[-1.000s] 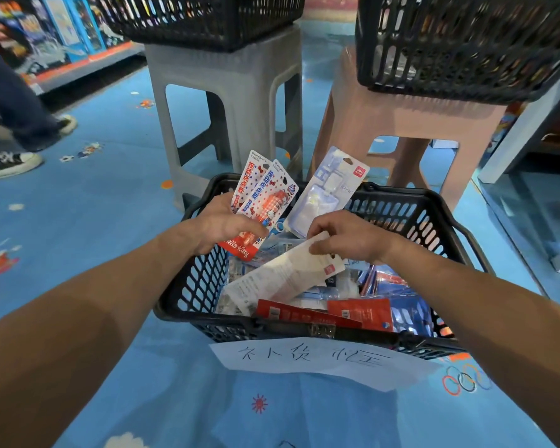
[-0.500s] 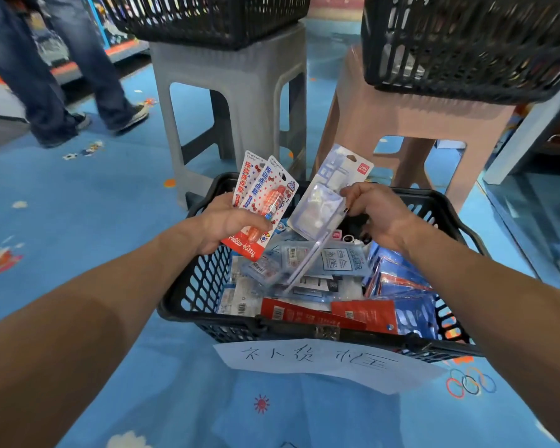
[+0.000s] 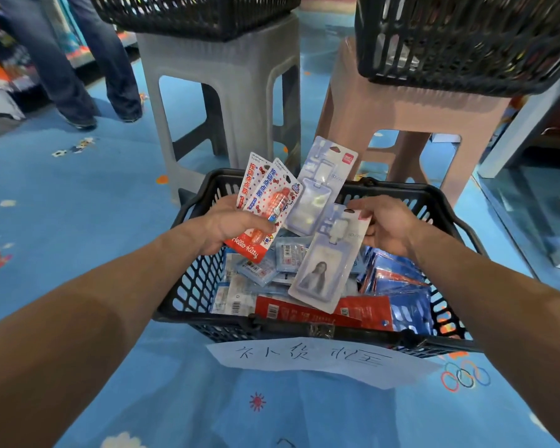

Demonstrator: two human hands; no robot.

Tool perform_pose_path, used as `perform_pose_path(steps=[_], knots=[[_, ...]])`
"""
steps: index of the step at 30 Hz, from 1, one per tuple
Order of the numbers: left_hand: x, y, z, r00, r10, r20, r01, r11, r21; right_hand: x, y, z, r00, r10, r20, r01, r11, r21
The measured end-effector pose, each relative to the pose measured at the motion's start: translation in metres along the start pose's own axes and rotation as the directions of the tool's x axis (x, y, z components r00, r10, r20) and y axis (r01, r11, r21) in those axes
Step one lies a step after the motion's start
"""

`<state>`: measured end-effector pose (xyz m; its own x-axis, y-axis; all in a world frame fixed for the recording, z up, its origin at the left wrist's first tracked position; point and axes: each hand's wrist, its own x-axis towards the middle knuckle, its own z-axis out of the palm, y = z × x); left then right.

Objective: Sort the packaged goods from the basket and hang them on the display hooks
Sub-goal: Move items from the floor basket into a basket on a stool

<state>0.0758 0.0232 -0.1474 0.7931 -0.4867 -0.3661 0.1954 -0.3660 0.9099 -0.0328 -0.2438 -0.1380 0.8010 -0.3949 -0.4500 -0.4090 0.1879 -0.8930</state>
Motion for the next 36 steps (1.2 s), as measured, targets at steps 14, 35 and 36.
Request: perform_pose_path(steps=[14, 35, 36], knots=[[0.001, -0.005, -0.001, 1.0, -0.01, 0.007, 0.009, 0.997, 0.077, -0.02, 0.013, 0.042, 0.844, -0.064, 0.533, 0.527, 0.286, -0.8], [-0.012, 0.0, -0.013, 0.994, 0.03, 0.109, -0.021, 0.996, -0.086, -0.041, -0.033, 0.036, 0.927, -0.035, 0.372, 0.177, 0.918, -0.355], [-0.012, 0.001, -0.012, 0.995, 0.028, 0.097, -0.018, 0.995, -0.102, -0.041, -0.037, 0.034, 0.938, -0.058, 0.343, 0.155, 0.952, -0.262]])
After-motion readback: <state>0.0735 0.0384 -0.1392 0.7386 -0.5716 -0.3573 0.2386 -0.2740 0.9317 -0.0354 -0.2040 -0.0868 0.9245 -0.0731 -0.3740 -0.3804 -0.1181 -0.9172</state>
